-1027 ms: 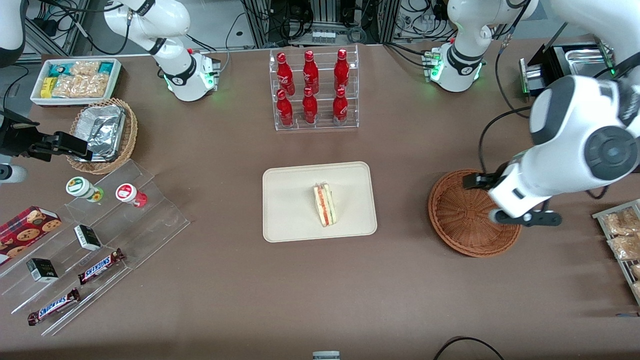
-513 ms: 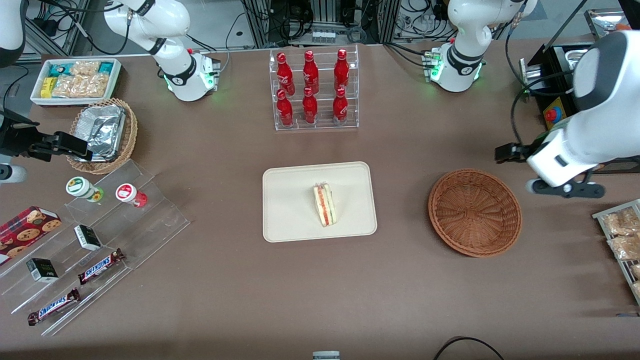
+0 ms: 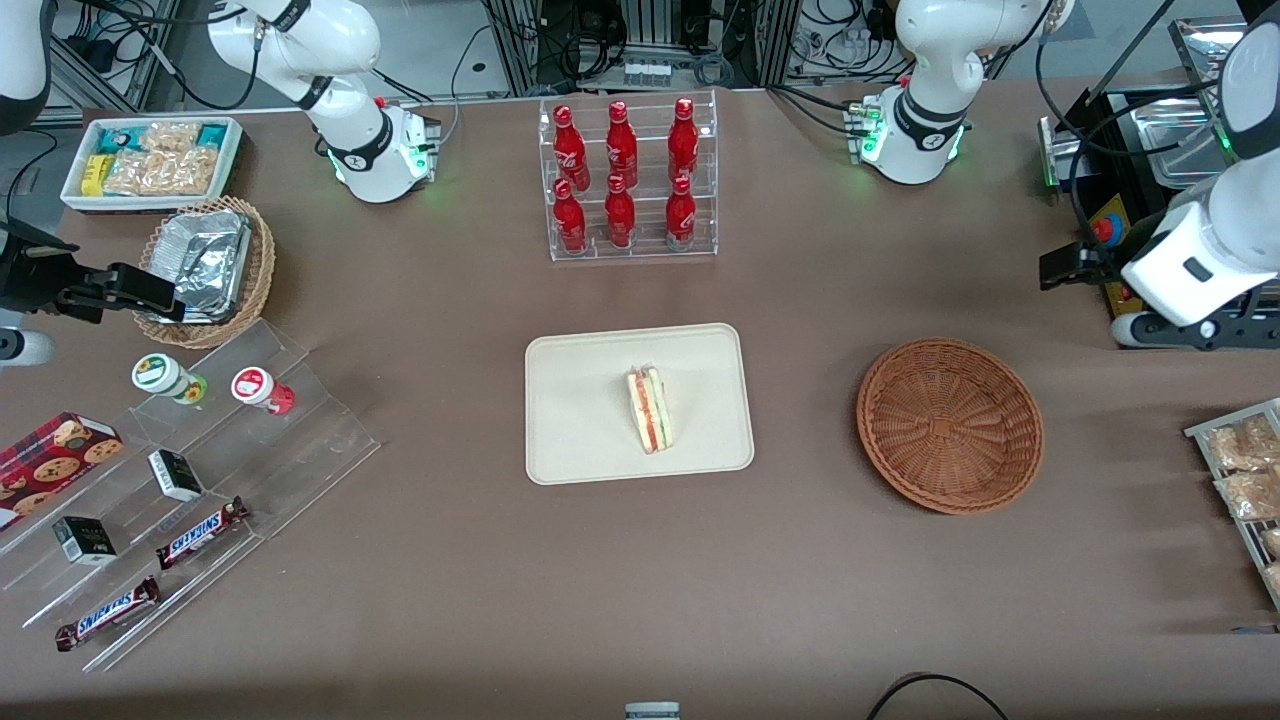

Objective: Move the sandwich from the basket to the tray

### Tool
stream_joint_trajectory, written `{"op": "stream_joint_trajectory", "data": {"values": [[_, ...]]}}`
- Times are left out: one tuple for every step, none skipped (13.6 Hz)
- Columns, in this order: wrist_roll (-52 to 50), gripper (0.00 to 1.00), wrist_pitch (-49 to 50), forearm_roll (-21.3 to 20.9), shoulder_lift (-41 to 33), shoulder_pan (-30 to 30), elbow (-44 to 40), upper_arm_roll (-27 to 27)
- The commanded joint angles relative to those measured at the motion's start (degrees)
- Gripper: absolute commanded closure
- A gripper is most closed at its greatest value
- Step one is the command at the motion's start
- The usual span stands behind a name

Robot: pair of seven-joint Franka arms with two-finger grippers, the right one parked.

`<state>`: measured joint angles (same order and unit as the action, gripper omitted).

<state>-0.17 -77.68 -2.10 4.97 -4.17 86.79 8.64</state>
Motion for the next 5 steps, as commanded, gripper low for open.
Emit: {"op": "stream_joint_trajectory", "data": {"values": [[0.43,0.0,-0.01,1.22,-0.93,6.36,0.4,-6.87],[0.43,0.0,0.33,1.22,-1.1,6.36,0.39,-6.88],[0.52,0.0,0.77,1.31,-1.45,6.36,0.31,-6.96],[0.52,0.0,1.47,1.49,-1.8,6.45,0.22,-7.05],[0.43,0.0,2.53,1.49,-2.07,6.45,0.22,-7.14]]}}
